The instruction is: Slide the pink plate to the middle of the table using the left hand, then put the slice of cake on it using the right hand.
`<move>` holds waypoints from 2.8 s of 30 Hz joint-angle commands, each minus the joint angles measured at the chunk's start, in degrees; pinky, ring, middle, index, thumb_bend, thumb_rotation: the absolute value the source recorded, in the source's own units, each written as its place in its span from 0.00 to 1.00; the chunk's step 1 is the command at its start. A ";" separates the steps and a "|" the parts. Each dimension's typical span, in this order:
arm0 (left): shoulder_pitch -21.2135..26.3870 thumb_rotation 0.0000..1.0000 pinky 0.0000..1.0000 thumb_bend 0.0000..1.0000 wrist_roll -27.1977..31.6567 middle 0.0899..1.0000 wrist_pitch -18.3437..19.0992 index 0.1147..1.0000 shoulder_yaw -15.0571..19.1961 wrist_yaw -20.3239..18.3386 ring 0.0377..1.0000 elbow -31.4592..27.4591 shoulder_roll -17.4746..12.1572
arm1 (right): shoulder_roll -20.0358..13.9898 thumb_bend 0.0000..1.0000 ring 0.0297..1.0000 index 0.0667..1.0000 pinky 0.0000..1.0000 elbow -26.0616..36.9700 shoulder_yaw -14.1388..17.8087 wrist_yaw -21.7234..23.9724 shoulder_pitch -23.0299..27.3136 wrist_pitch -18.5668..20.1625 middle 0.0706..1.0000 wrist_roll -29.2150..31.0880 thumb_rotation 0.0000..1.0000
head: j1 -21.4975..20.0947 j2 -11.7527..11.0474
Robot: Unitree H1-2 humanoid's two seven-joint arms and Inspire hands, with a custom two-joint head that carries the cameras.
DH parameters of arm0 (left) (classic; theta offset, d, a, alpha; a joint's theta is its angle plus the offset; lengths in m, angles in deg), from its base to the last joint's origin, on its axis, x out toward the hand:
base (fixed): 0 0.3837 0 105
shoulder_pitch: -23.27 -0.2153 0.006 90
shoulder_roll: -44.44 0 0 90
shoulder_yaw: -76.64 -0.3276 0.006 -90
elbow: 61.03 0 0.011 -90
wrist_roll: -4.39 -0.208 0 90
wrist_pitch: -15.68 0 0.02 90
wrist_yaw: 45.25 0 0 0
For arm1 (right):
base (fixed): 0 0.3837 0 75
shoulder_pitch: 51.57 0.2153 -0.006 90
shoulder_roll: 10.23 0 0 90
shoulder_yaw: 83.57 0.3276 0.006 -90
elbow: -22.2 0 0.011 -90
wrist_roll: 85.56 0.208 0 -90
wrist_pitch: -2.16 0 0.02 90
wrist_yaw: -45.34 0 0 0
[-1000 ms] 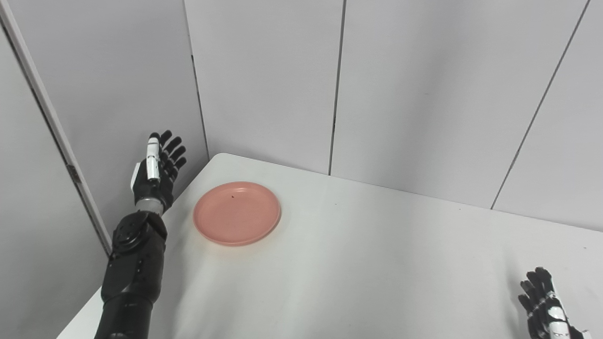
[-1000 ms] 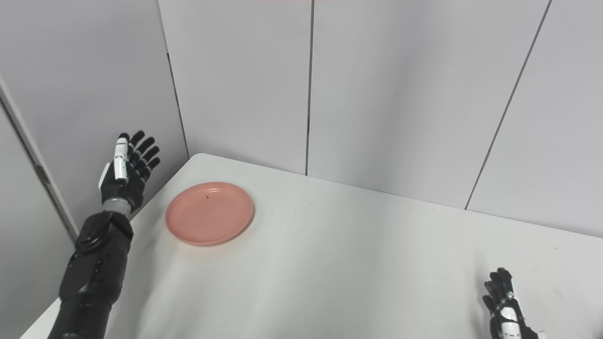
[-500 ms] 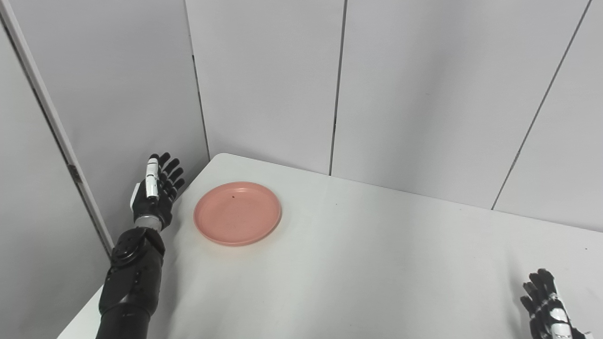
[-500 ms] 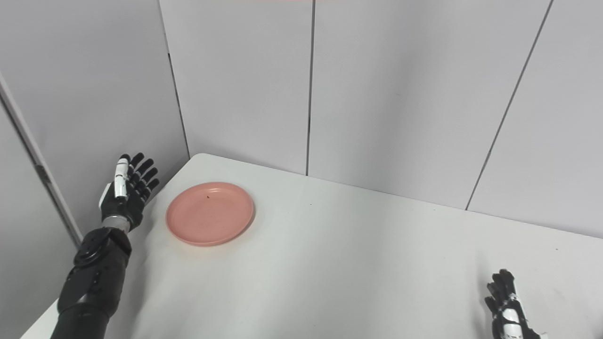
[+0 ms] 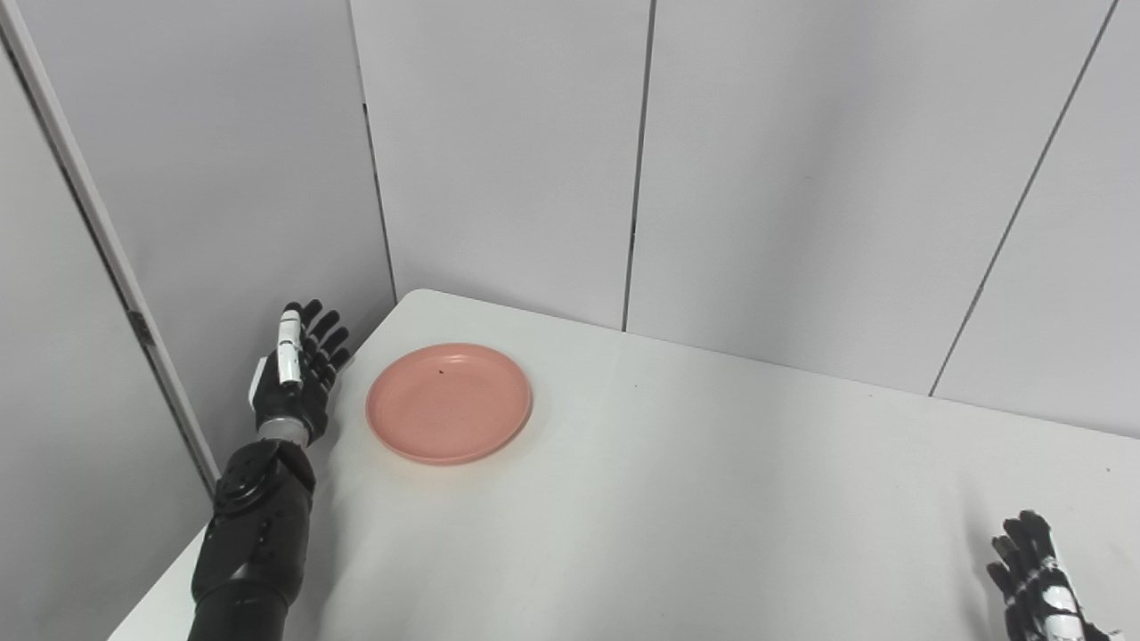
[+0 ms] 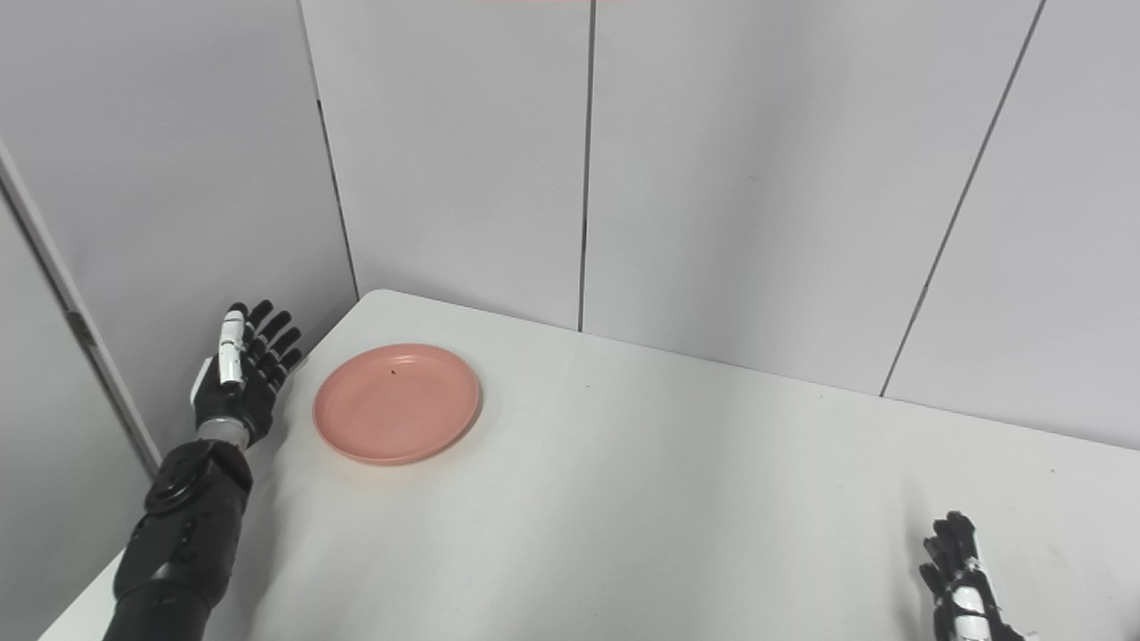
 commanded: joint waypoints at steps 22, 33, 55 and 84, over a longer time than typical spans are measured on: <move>1.87 1.00 0.91 0.38 0.18 0.86 -4.74 0.84 -3.86 -3.63 0.88 4.14 3.79 | 0.17 0.37 0.99 0.99 1.00 -0.65 0.19 -0.31 -4.00 1.27 0.99 -0.76 1.00 | -0.81 0.94; 0.87 1.00 0.89 0.37 -0.55 0.85 -4.19 0.84 -5.33 -3.39 0.86 3.16 5.37 | 0.28 0.37 0.98 0.99 1.00 -0.20 0.04 -0.46 -3.97 1.76 0.98 -1.24 1.00 | -1.49 1.38; -2.43 1.00 0.83 0.39 -3.72 0.83 3.34 0.81 -13.96 -3.55 0.85 -6.71 11.15 | 1.24 0.41 0.97 0.98 0.98 -1.14 -0.38 -0.76 -3.69 0.86 0.97 -1.66 1.00 | -5.28 2.70; -4.24 1.00 0.82 0.38 -2.96 0.84 15.80 0.82 -21.17 -8.78 0.84 -18.52 16.84 | 7.50 0.44 0.96 0.97 0.96 5.35 -3.73 -4.45 -4.46 6.23 0.97 -8.47 1.00 | -21.66 6.42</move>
